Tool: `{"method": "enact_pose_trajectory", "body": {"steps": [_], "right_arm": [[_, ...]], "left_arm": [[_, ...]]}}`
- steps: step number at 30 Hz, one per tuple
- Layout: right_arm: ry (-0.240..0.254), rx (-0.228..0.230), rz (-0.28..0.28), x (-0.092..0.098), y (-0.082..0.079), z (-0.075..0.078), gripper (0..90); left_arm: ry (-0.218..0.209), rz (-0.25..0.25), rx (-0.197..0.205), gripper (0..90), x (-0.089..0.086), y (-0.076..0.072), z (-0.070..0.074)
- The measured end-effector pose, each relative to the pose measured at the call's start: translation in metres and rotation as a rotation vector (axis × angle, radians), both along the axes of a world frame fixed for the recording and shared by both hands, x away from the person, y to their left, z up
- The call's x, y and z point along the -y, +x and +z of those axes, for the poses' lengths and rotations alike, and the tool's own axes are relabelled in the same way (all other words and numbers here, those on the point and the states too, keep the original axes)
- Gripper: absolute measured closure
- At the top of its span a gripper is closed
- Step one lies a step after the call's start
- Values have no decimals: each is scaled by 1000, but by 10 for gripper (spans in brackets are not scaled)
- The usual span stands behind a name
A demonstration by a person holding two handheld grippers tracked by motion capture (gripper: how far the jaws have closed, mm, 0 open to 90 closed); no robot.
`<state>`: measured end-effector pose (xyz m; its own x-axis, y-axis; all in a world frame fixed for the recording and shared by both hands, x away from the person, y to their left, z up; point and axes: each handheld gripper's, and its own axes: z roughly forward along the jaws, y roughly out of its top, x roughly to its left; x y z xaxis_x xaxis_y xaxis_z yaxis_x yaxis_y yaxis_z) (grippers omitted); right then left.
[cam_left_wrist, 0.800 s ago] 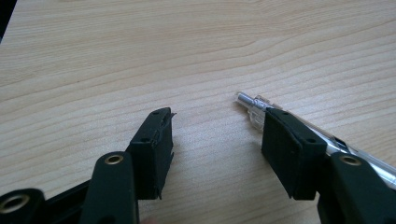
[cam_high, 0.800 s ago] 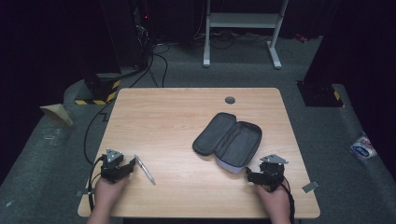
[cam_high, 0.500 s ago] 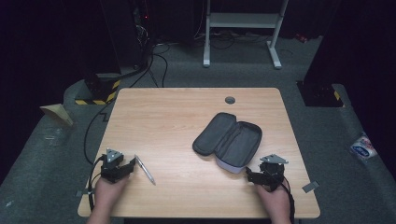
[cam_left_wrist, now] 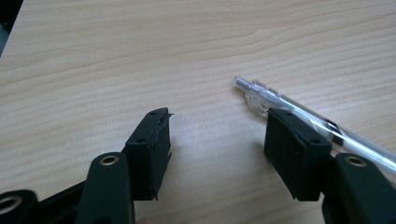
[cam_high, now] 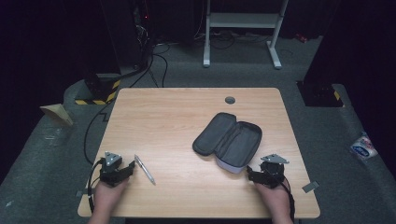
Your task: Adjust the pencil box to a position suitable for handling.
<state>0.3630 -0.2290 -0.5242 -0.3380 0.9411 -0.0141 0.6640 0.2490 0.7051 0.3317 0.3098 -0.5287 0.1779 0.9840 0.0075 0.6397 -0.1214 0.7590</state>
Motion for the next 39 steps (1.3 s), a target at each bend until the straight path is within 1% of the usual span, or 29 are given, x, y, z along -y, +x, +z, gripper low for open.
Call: {"method": "enact_pose_trajectory", "body": {"steps": [1, 2, 4, 5, 6, 7, 9, 10, 11, 12, 13, 14, 15, 16, 18, 20, 21, 22, 23, 25, 26, 34, 35, 39], "right_arm": [[-1, 6, -1, 1, -1, 0, 162], [5, 16, -1, 2, -4, 0, 210], [3, 17, 8, 3, -5, 1, 218], [5, 14, 13, 3, -5, 1, 231], [5, 14, 24, 4, -5, 2, 250], [5, 14, 24, 4, -5, 2, 250], [24, 21, 24, 9, -7, 6, 266], [24, 21, 24, 9, -7, 6, 266], [27, 35, 25, 11, -8, 9, 272], [28, 43, 26, 12, -9, 11, 277], [28, 43, 26, 12, -9, 11, 277], [40, 58, 28, 13, -10, 15, 291], [40, 58, 28, 13, -10, 15, 291], [45, 68, 34, 12, -11, 20, 303], [45, 72, 36, 11, -12, 21, 305], [41, 92, 40, 9, -13, 25, 310], [45, 96, 42, 8, -13, 27, 313], [64, 105, 46, 7, -13, 32, 317], [64, 105, 46, 7, -13, 32, 317], [72, 132, 57, 3, -14, 40, 326], [71, 138, 59, 2, -14, 41, 327], [73, 140, 86, -11, -11, 46, 344], [69, 146, 98, -15, -9, 49, 351], [74, 152, 109, -21, -5, 54, 368]], "left_arm": [[2, -3, -4, 399, 0, -2, 0], [-1, -7, -2, 392, 1, -4, 0], [-6, -18, -4, 387, 1, -4, 0], [-5, -36, -4, 379, 0, -3, 0], [-5, -46, -7, 367, 0, -3, 0], [-5, -54, -7, 367, -1, -2, 0], [-7, -52, -4, 364, -1, -1, 0], [-2, -51, -7, 364, 0, -1, 0], [-6, -48, -5, 356, 1, -1, 0], [-3, -55, -11, 354, 1, -1, 0], [-3, -55, -11, 351, 1, -1, 0], [-4, -59, -11, 349, 1, 0, 0], [-4, -59, -11, 347, 1, 0, 0], [-3, -61, -11, 345, 1, 0, 0], [-6, -60, -12, 345, 1, 0, 0], [-5, -58, -11, 345, 1, 0, 0], [-2, -59, -10, 345, 1, 0, 0], [-5, -59, -13, 345, 1, 0, 0], [-5, -59, -13, 345, 1, 0, 0], [-3, -60, -10, 345, 1, 0, 0], [-3, -61, -10, 345, 1, 0, 0], [-6, -60, -8, 345, 1, 1, 0], [-6, -60, -8, 345, 1, 1, 0], [-3, -63, -10, 345, 1, 1, 0]]}}
